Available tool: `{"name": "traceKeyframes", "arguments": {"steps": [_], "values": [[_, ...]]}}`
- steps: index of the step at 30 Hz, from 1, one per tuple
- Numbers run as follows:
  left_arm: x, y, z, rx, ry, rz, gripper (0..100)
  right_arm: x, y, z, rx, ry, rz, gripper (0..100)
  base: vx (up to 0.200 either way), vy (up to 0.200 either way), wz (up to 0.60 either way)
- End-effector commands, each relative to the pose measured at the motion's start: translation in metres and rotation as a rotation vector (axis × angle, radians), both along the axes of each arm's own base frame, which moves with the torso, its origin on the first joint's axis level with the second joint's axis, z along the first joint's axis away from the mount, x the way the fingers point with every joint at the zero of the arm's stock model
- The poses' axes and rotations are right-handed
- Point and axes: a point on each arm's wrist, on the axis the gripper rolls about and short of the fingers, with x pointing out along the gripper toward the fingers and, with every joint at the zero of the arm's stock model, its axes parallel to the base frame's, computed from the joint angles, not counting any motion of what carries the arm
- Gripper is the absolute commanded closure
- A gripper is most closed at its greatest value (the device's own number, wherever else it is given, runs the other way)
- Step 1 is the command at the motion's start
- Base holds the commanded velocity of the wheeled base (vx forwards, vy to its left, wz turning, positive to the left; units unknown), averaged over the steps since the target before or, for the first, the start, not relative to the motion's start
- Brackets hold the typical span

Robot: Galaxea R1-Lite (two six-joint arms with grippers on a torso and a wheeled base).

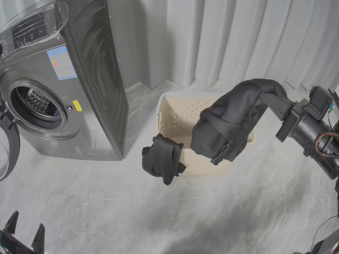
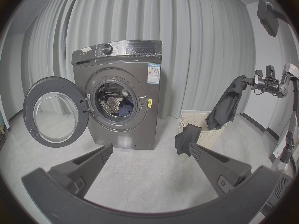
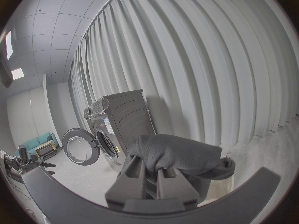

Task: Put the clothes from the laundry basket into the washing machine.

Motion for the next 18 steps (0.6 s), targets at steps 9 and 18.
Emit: {"name": "traceKeyframes", "arguments": {"steps": [9, 18], "values": [[0.0001, 0.0, -0.0048, -0.001, 0.001, 0.001, 0, -0.0015, -0.0007, 0.001, 0.004, -0.006, 0.003, 100, 0.0, 0.2, 0.0], [0.0001, 0.0, -0.0048, -0.003, 0.001, 0.001, 0, -0.0014, 0.0011, -0.002, -0.004, 0.003, 0.011, 100, 0.0, 0.2, 0.0]]}}
